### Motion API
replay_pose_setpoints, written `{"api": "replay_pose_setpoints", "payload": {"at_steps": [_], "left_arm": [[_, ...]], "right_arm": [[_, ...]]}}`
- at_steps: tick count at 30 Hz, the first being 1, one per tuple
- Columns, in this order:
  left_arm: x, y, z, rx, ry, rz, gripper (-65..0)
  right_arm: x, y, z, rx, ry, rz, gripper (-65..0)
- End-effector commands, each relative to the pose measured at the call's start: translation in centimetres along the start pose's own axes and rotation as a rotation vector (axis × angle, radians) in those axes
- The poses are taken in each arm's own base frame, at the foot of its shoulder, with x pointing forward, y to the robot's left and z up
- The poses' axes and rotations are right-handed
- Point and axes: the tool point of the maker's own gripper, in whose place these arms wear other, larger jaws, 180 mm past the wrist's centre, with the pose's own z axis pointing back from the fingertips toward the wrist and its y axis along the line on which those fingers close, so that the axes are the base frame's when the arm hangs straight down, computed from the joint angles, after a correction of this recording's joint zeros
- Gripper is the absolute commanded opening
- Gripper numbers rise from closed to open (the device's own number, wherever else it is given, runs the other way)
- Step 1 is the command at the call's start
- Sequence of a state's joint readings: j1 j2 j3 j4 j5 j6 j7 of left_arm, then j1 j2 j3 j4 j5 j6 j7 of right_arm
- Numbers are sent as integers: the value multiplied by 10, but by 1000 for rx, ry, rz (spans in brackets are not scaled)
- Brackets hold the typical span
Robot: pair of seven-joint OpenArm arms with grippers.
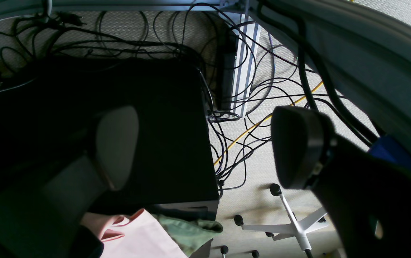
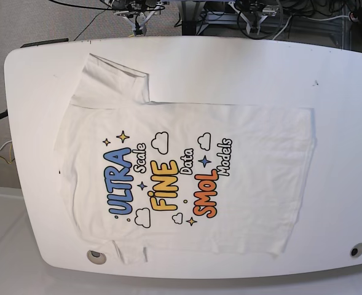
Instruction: Fold the T-shirt properly
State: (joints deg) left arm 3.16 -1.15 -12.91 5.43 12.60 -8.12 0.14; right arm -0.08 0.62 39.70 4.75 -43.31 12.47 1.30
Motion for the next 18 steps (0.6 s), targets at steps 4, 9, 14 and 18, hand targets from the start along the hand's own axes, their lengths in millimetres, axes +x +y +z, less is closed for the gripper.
{"api": "replay_pose_setpoints", "payload": {"at_steps": [4, 9, 14, 18], "left_arm": [[32, 34, 11, 48, -111, -9, -269], [25, 51, 19, 68, -155, -20, -357], [11, 81, 33, 123, -179, -34, -384], [-2, 92, 42, 144, -182, -35, -358]], "right_arm": [[2, -12, 2, -27, 6, -8, -342], [-6, -31, 6, -68, 11, -9, -338], [-29, -58, 13, -125, 31, -13, -335], [-49, -82, 23, -176, 43, -12, -334]]}}
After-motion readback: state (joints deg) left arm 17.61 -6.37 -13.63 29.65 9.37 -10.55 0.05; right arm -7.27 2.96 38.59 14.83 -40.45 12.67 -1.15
